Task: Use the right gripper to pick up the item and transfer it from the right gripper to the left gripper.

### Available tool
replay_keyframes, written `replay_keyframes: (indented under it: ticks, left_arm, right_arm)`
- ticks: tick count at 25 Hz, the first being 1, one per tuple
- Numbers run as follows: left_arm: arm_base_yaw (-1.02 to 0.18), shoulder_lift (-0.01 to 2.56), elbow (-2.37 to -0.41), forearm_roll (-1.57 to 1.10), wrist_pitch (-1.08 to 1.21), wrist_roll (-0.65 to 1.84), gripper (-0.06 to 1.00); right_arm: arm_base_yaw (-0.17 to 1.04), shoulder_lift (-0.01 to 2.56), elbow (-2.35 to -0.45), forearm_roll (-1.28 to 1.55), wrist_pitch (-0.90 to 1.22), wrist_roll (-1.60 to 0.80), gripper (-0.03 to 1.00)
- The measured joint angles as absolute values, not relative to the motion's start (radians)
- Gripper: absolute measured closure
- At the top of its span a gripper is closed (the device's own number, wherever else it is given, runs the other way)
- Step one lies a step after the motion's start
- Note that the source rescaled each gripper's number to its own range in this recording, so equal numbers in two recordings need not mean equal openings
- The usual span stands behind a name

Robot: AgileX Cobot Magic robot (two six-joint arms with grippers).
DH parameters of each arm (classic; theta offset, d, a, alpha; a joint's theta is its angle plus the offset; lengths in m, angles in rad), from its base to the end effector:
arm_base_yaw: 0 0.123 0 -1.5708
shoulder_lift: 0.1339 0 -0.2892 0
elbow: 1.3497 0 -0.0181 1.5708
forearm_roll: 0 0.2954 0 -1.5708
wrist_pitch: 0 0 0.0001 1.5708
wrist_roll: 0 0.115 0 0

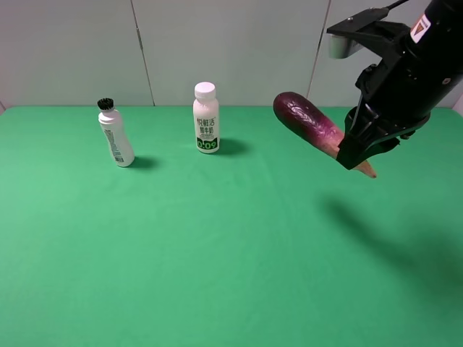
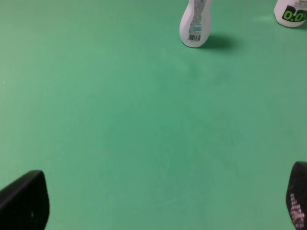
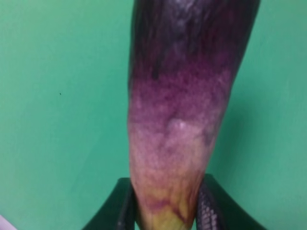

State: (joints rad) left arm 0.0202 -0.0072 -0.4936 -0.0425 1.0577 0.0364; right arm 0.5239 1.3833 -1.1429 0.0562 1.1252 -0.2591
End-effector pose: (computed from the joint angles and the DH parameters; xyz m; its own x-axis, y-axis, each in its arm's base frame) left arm 0.0514 -0.0032 0.2864 -0.4519 0.0064 -0.8920 0.0198 0.9998 -0.0029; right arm 0.2675 0.1613 0.2746 -0.6870 -0.6653 -0.2922 -0.6911 0.7224 -0.0200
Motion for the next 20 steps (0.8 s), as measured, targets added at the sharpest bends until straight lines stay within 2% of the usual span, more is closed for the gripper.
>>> replay_keyframes:
  ticks: [14,20]
  left_arm:
    - [0.02,-0.007,-0.494,-0.061,1.058,0.046,-0.04]
    - [0.02,-0.007,-0.494,-0.144,1.058,0.123,-0.04]
  right_arm:
    - [0.531,1.383,-1.144,0.129,1.138,-0.425,0.97]
    - [0.675,1.383,-1.144,0.044,1.136,-0.448,0.97]
